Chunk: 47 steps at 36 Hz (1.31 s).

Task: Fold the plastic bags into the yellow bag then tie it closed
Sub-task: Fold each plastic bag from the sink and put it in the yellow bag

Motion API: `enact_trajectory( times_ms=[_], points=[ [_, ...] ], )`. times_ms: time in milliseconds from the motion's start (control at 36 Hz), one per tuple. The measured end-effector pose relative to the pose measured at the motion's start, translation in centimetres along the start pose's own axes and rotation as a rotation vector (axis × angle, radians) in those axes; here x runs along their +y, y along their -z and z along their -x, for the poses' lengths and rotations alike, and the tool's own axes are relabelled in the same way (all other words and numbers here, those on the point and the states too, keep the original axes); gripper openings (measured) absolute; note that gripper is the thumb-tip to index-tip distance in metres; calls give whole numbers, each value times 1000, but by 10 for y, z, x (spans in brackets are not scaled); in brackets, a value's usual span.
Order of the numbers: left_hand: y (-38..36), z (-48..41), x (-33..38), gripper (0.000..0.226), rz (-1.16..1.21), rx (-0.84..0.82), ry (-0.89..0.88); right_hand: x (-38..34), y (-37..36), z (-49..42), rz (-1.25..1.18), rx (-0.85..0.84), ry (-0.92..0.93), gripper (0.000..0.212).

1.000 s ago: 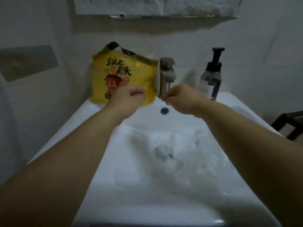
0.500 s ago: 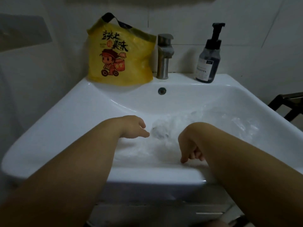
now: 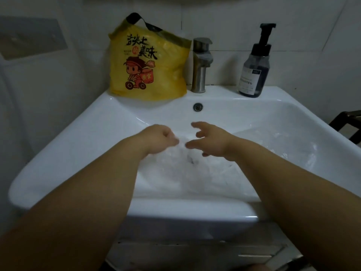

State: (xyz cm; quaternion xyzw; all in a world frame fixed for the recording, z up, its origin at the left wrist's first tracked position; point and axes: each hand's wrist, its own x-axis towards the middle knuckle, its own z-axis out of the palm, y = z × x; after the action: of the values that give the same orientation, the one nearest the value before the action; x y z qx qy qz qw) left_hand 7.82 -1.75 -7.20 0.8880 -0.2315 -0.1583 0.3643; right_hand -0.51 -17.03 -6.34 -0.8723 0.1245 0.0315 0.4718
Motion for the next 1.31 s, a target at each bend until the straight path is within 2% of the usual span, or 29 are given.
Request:
enact_trajectory(
  times_ms=[56,83,111,167,194,250,278,333,389,417,472,528,556,639,722,806,861,944,972,1028,1083,1139,1222,1306],
  points=[
    [4,4,9,14,258,40,-38,-2,0,1,-58,-53,-5,86],
    [5,7,14,14,397,41,-46,-2,-1,1,-50,-67,-7,83],
    [6,6,17,14,527,44,-47,-2,-3,1,-24,-64,-5,71],
    [10,7,22,11,714,73,-51,-3,-4,1,6,13,15,28],
    [12,9,26,6,780,92,-66,-5,-3,2,-20,60,23,14],
    [17,11,28,11,903,129,-108,-10,1,6,-162,110,37,10],
    [19,11,27,14,953,154,-119,-14,3,8,-266,111,42,12],
    [24,17,29,15,1023,181,-123,-19,10,13,-454,64,27,44],
    [25,21,30,27,1091,161,-129,-19,12,17,-499,-18,13,71],
    [24,26,32,31,1111,148,-130,-18,11,18,-492,-48,13,72],
    [22,31,34,19,1094,142,-140,-20,7,22,-486,-66,28,54],
    [20,37,37,18,1094,113,-166,-24,1,24,-533,10,80,19],
    [19,36,35,17,1093,119,-166,-25,-1,23,-574,70,93,10],
    [21,39,35,13,1049,243,-84,-27,2,20,-653,281,99,17],
    [19,30,23,20,744,403,-70,-24,11,18,-731,410,109,20],
    [13,27,15,25,353,481,-62,-22,17,18,-784,400,118,20],
    [10,25,11,43,131,524,-76,-20,17,19,-742,354,110,18],
    [11,29,19,48,99,671,-239,-17,13,17,-641,336,107,19],
    [10,32,23,44,136,665,-277,-18,11,17,-619,343,111,18],
    [5,35,29,38,235,491,-278,-18,8,15,-601,357,119,17],
    [-2,37,32,45,247,241,-226,-18,6,13,-629,368,143,16],
    [-6,37,32,57,175,123,-193,-19,7,14,-664,347,181,12],
    [-4,36,29,61,85,127,-141,-21,8,18,-729,266,237,7],
    [-4,34,28,31,118,185,-163,-24,7,20,-729,225,236,12]
  ],
)
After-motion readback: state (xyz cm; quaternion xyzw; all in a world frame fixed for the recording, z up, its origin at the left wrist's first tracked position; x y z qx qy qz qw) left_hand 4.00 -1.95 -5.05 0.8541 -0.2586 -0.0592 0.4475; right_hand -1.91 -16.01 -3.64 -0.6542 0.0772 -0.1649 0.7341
